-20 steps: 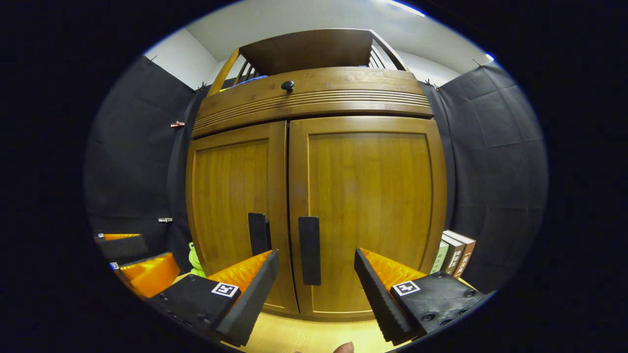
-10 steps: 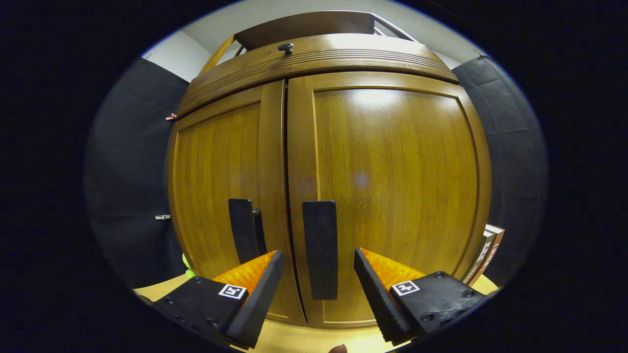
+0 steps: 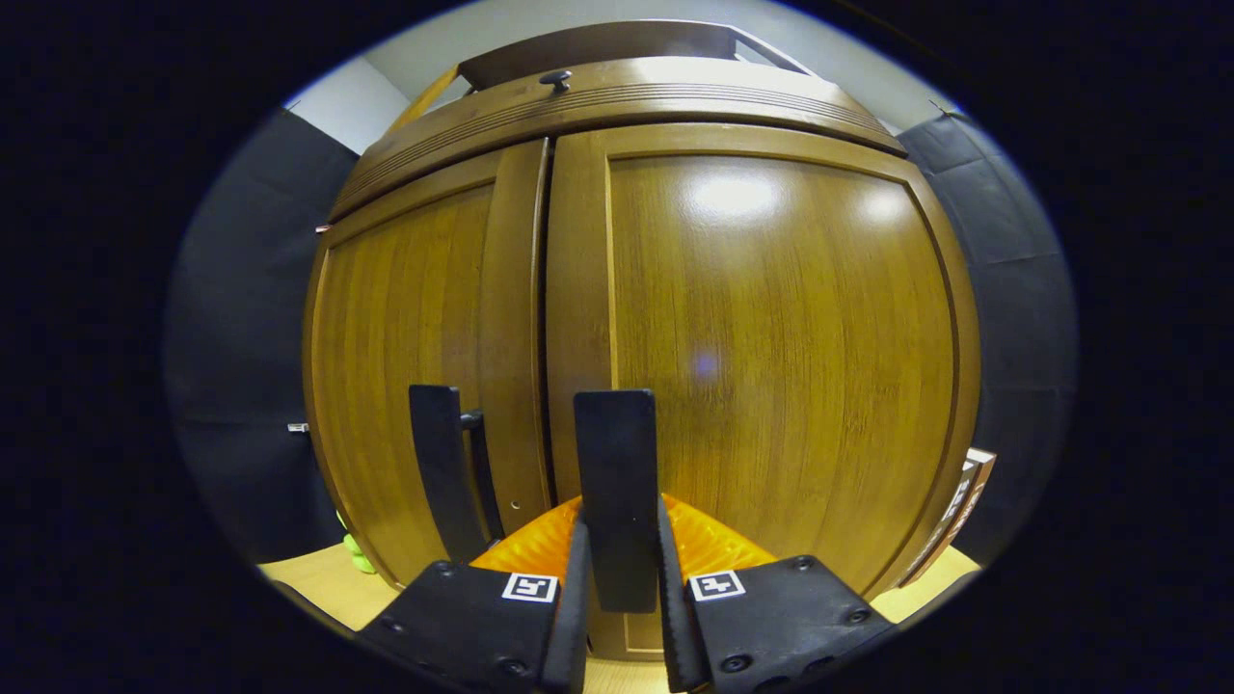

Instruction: Open the right door of the double-door shoe cabinet with the right hand, and open the left door with the left hand.

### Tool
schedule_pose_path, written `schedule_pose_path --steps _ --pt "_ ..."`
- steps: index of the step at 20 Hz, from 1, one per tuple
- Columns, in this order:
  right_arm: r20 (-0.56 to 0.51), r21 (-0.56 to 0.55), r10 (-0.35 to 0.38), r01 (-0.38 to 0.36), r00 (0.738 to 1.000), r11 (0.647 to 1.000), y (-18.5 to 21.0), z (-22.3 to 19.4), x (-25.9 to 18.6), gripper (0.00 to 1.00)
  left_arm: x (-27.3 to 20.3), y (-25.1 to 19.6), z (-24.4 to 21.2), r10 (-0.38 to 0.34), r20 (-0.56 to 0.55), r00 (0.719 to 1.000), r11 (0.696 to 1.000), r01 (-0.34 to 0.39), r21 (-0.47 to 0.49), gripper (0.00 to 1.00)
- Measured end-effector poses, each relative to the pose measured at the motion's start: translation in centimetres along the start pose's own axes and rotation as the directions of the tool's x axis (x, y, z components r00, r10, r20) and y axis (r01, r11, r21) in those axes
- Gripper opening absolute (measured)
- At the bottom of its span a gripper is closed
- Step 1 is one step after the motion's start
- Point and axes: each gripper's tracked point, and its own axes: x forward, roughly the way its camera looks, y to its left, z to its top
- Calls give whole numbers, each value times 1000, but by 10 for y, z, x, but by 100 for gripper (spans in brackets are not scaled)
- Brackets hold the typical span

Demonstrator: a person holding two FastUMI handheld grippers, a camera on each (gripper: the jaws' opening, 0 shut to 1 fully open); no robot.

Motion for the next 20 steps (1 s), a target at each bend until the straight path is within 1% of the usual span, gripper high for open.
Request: schedule_pose_path --steps 1,3,4,5,6,10,11,12,13,14,16,20 --pt "2 -14 5 -5 1000 1000 -1 0 0 31 -2 1 2 4 6 1000 1000 -3 -10 94" --pt "-1 -20 27 -27 1000 999 0 -1 -2 29 -6 2 5 3 14 1000 1000 -2 -25 94" --pt "-13 -6 40 -40 999 999 1 -4 -7 25 -7 2 7 4 18 1000 1000 -3 -29 94" --pt "-15 0 54 -54 998 999 1 -1 -10 17 -8 2 9 6 22 1000 999 -6 -32 94" --pt "-20 -2 71 -71 997 997 2 0 -15 22 -9 2 9 5 25 1000 999 -4 -33 95" --pt "-22 19 130 -129 991 991 1 2 -50 22 -12 -1 11 8 27 1000 999 -7 -32 93" --pt "-23 21 143 -143 989 990 -1 2 -60 17 -13 -2 12 10 30 1000 1000 -9 -28 94" --pt "-17 25 152 -151 988 988 -3 5 -70 17 -13 -4 11 9 32 999 1000 -9 -25 93" --pt "-14 26 158 -157 987 987 -5 6 -79 22 -13 -7 10 6 31 1000 1000 -5 -23 93" --pt "-12 24 161 -161 987 987 -8 7 -87 19 -12 -10 10 4 28 1000 1000 -3 -24 95" --pt "-3 18 168 -168 986 986 -15 8 -106 17 -11 -18 11 -3 26 1000 1000 4 -22 94" --pt "25 31 186 -187 982 982 -31 13 -139 17 -10 -32 12 -10 32 999 1000 11 -22 94"
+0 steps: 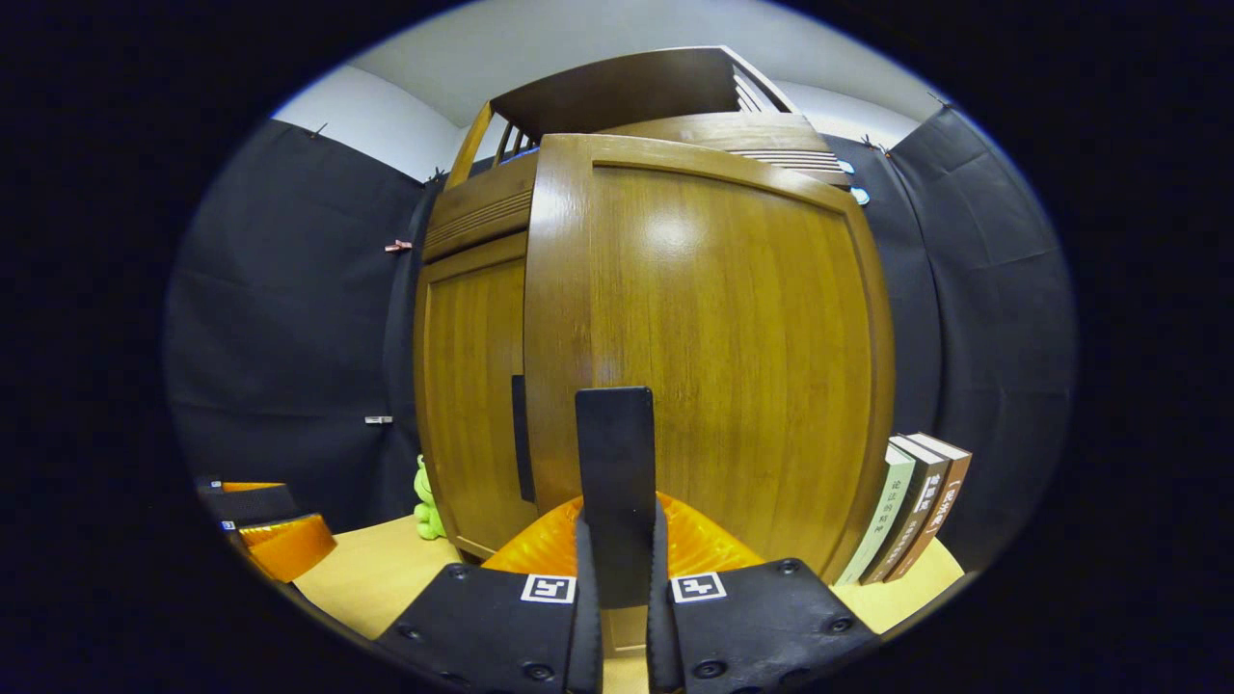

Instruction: Open the right door of the double-door shoe cabinet with the right hand, and open the left door with the left hand.

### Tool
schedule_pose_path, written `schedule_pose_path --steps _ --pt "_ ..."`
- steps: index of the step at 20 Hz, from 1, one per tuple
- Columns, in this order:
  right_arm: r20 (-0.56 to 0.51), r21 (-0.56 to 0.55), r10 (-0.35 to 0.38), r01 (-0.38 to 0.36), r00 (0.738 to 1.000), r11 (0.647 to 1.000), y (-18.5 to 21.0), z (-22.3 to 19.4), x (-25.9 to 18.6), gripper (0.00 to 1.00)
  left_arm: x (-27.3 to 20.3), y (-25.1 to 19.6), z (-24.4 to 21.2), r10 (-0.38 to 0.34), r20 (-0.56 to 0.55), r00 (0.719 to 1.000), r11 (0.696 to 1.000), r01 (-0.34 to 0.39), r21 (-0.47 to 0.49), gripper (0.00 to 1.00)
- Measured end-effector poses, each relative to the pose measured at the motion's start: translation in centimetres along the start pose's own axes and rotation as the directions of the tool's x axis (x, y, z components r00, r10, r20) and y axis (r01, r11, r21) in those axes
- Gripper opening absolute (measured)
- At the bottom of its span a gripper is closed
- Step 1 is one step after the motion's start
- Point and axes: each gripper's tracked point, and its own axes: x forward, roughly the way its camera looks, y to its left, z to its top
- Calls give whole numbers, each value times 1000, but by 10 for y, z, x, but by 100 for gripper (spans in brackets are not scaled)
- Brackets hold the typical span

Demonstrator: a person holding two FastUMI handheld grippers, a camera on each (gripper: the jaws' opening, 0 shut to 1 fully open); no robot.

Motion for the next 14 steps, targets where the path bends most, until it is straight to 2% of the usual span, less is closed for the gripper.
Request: schedule_pose_path --steps 1,2,3,5,6,7,11,12,14 --pt "5 -3 3 -3 1000 1000 -4 1 -7 21 0 -4 -1 0 -2 1000 1000 0 2 93" --pt "9 -7 7 -7 1000 1000 -7 2 -15 17 0 -9 -2 0 -5 1000 1000 0 8 93" --pt "13 -4 10 -10 1000 1000 -10 3 -25 17 0 -12 -2 1 -6 1000 1000 -1 13 95" --pt "22 2 15 -15 1000 1000 -19 7 -40 21 0 -20 -2 1 -4 1000 1000 -1 15 95" --pt "25 3 16 -16 1000 1000 -22 8 -47 17 1 -25 -3 -2 -3 1000 1000 2 13 94" --pt "28 3 13 -13 1000 1000 -28 8 -54 21 1 -30 -2 -6 -2 1000 1000 6 12 94" --pt "32 -3 -22 22 999 1000 -51 13 -81 21 3 -47 0 -19 4 1000 1000 19 13 93" --pt "31 -12 -33 33 999 999 -57 15 -87 25 3 -50 -1 -22 3 1000 1000 22 15 94" --pt "31 -28 -58 58 998 998 -69 15 -99 16 4 -56 -4 -28 -4 1000 999 28 22 95"
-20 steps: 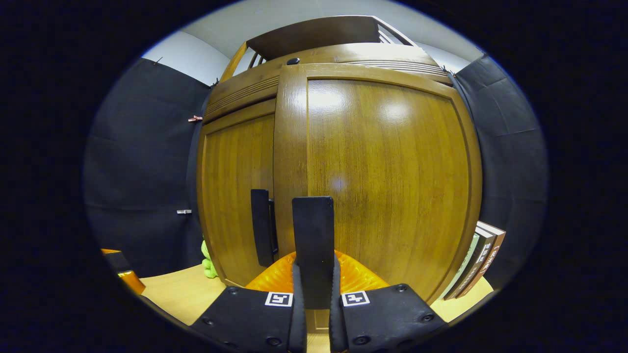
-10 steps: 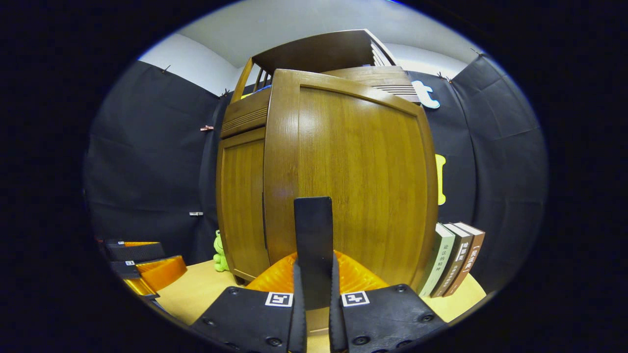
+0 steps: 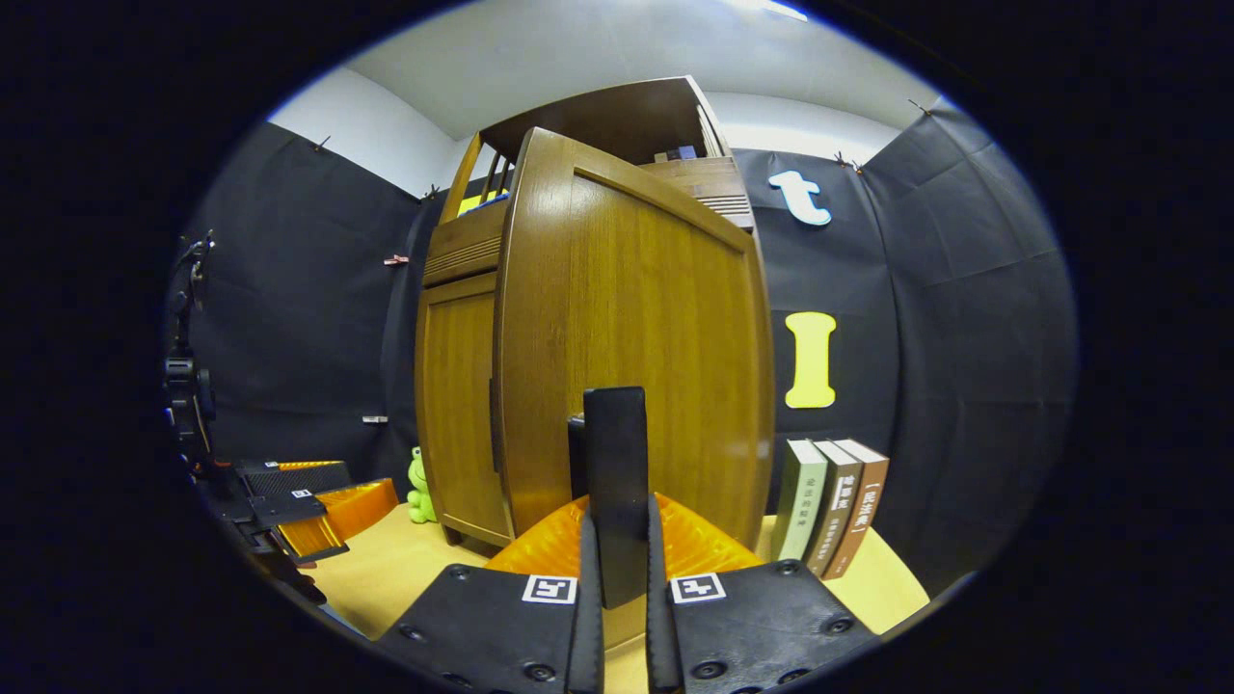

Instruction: Open the right door of the double-door shoe cabinet with the right hand, and open the left door with the left hand.

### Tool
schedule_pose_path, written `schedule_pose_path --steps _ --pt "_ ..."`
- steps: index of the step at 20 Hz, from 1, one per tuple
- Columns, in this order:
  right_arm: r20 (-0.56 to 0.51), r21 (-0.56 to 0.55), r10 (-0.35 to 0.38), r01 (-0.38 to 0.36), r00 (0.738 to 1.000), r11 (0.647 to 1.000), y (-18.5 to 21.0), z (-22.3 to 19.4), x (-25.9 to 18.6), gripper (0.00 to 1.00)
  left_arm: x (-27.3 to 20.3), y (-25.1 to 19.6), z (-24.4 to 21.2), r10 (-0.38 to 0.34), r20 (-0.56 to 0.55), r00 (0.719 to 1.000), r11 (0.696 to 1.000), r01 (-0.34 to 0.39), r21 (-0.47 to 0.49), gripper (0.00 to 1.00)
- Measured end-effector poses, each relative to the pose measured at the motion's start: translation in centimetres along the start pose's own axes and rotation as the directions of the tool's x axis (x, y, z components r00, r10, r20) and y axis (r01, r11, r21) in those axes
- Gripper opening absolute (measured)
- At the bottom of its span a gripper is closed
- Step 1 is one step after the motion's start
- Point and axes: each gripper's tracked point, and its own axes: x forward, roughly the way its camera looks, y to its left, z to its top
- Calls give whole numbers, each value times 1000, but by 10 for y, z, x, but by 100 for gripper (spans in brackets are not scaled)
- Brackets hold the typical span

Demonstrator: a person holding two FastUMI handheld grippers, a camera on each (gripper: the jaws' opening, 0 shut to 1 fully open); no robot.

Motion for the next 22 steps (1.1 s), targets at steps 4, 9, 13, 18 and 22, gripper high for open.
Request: schedule_pose_path --steps 4,9,13,18,22 --pt "5 -22 -63 63 998 998 -31 6 -21 20 4 -15 0 -21 -3 1000 1000 21 4 94" --pt "14 -55 -210 211 978 976 -87 9 -38 20 8 -31 1 -48 -1 999 999 48 3 93" --pt "-2 -30 -210 210 978 977 -102 8 -51 5 9 -37 1 -55 -4 998 998 55 9 93" --pt "34 -47 -307 309 951 950 -141 19 -73 13 11 -36 1 -54 -4 999 998 54 7 95" --pt "31 -23 -312 313 950 950 -149 14 -73 14 14 -40 3 -58 -3 998 998 58 6 93"
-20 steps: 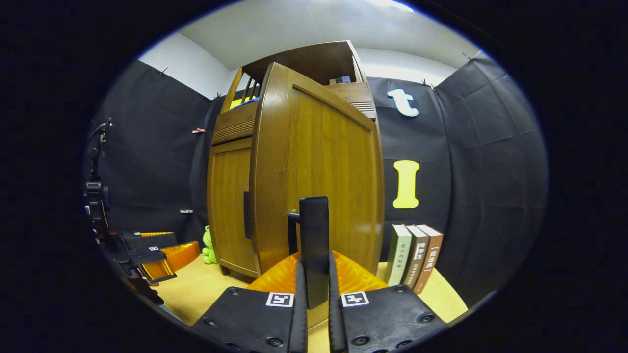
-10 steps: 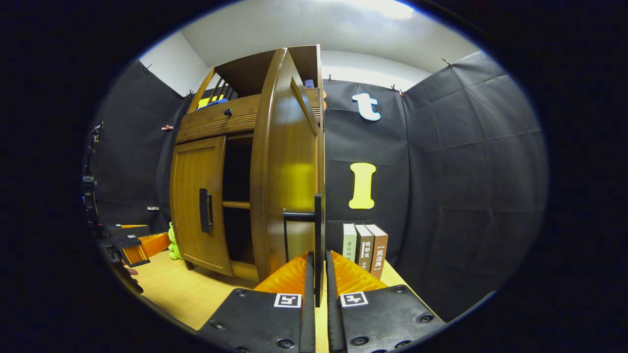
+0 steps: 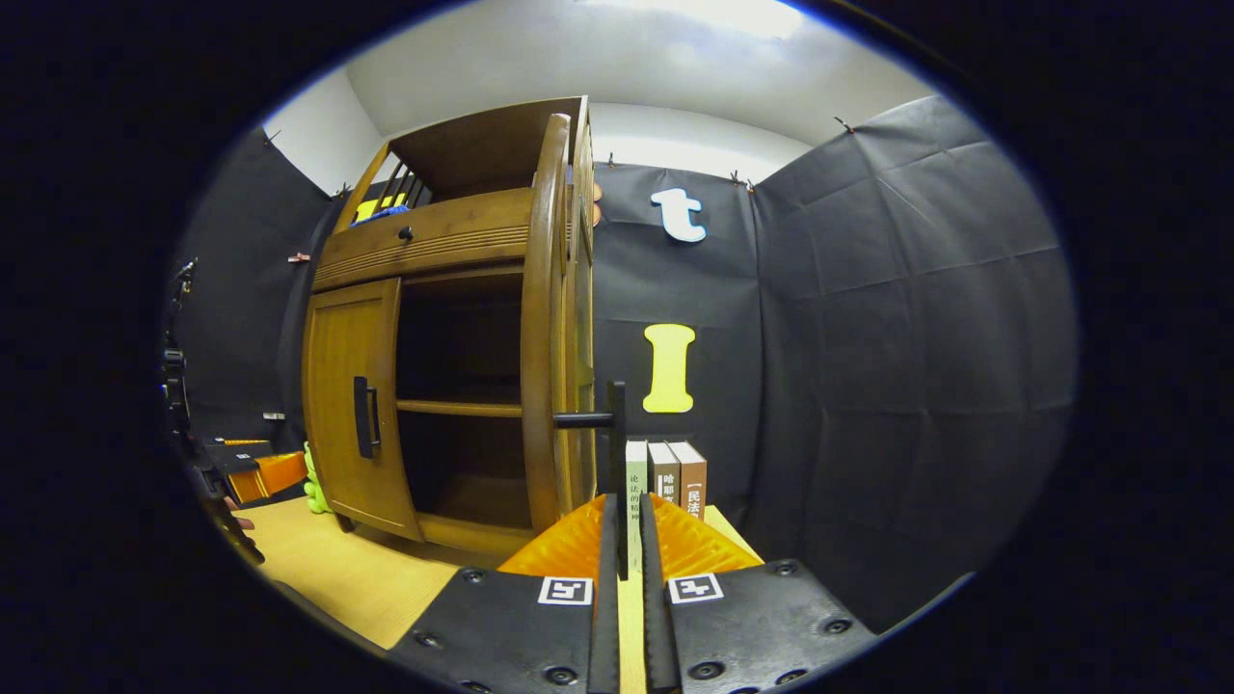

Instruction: Open the right door of the double-door shoe cabinet with the right hand, and open the left door with the left hand.

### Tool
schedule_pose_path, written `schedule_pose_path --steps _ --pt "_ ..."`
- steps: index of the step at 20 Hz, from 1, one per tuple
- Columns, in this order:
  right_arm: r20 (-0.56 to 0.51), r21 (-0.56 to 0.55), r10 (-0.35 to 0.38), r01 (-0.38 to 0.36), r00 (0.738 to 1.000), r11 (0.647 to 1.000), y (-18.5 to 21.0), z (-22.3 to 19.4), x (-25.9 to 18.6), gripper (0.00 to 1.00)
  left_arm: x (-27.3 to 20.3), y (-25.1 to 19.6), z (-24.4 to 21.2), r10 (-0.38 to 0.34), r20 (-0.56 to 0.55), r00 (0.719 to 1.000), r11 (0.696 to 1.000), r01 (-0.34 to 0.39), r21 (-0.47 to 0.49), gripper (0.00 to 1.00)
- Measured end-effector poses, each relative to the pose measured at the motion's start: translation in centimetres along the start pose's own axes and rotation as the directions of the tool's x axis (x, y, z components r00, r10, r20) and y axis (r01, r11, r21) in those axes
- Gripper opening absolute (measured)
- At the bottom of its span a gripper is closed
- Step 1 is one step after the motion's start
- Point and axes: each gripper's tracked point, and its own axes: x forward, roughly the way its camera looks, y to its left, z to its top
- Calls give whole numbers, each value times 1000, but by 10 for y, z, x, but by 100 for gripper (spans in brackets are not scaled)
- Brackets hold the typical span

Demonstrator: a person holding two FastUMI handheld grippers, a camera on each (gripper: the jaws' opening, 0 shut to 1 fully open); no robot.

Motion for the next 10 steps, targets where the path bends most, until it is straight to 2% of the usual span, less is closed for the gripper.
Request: schedule_pose_path --steps 2,5,8,9,10 --pt "1 -5 -21 21 1000 1000 -6 0 -5 14 2 -4 1 -11 -1 1000 1000 11 0 94" --pt "29 -26 -75 76 997 997 -17 7 -20 31 6 -8 2 -19 6 1000 1000 18 17 94" --pt "100 -69 -172 180 980 981 -44 19 -29 100 19 -4 4 -12 14 1000 999 11 30 94" --pt "121 -67 -194 203 974 977 -49 20 -29 96 25 -5 7 -17 19 1000 1000 17 26 93" --pt "102 -46 -190 196 976 980 -51 13 -28 96 34 -7 7 -27 20 999 999 27 19 93"
